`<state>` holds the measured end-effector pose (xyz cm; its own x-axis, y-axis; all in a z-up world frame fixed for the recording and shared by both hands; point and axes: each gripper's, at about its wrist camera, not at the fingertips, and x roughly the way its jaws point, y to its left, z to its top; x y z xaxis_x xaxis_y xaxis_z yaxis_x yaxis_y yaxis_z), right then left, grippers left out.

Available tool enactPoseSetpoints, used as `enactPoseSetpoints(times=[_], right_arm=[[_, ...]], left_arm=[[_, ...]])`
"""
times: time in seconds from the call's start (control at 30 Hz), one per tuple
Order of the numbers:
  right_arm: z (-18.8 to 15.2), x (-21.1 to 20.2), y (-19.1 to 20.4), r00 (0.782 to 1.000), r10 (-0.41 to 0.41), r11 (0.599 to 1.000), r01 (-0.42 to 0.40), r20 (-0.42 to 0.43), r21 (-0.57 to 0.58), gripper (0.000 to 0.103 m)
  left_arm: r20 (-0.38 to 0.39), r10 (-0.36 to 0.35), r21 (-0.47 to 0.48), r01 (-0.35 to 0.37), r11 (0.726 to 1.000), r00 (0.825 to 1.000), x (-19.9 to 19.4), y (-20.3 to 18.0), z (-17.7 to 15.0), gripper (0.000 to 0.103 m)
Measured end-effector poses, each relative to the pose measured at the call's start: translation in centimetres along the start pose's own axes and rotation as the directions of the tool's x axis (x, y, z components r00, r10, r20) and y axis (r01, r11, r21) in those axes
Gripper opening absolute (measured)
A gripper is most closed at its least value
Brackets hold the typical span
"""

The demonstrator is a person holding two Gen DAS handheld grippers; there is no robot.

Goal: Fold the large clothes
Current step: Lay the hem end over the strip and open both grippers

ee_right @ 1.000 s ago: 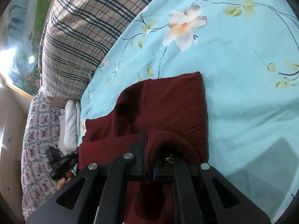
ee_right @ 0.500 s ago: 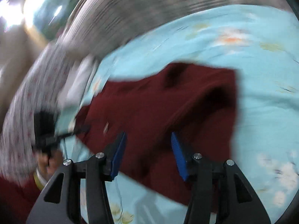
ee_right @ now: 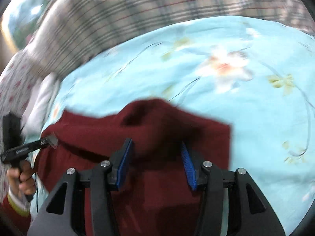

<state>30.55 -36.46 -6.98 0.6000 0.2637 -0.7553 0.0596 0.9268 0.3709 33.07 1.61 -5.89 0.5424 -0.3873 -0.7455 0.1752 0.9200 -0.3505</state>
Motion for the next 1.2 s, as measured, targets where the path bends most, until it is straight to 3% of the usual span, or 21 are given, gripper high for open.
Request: enactPoseSetpoints(times=[0.07,0.23,0.37,0.43,0.57,0.83,1.03,1.2], right_arm=[[0.6,0.3,-0.7,1.000,-0.007,0.999,0.006,0.012,0.049,0.050],[-0.1,-0.1,-2.4,0.998,-0.048,0.992,0.044,0.033,0.120,0.050],[-1.1,-2.7,-5.1,0.992,-0.103,0.970,0.085,0.070,0.226,0.050],[-1.6,-3.9,-5.0,0.993,-0.069,0.969,0.045,0.094,0.242,0.050],[-2.8,-5.4,-2.3,0.995,-0.006,0.983,-0.012,0.099,0.184,0.050],[-7.3,-4.7,2.6,0.992,0.127,0.985,-0.127,0.009,0.118,0.050],[-9.6,-4.7,4.5,0.986,0.166,0.981,-0.163,-0.018,0.108,0.050],[-10.4,-4.4,5.4,0.983,0.179,0.980,-0.174,-0.043,0.101,0.050]], left_arm=[[0.021,0.060,-0.041,-0.059,0.997,0.998,0.4,1.9,0.8,0.027],[0.018,0.074,-0.134,-0.071,0.988,0.997,0.2,6.1,-0.2,0.027],[0.027,0.070,-0.158,-0.065,0.985,0.997,-1.6,6.5,-2.0,0.027],[0.035,0.081,-0.158,-0.074,0.985,0.996,-3.1,6.3,-3.1,0.031],[0.067,0.027,-0.181,-0.015,0.983,0.997,-6.4,4.9,-6.0,0.039],[0.058,-0.072,-0.237,0.084,0.968,0.996,-9.5,1.7,-12.5,0.050],[0.041,-0.093,-0.291,0.101,0.951,0.995,-10.0,1.6,-16.7,0.069],[0.021,-0.110,-0.387,0.110,0.915,0.994,-8.1,3.0,-17.5,0.073]])
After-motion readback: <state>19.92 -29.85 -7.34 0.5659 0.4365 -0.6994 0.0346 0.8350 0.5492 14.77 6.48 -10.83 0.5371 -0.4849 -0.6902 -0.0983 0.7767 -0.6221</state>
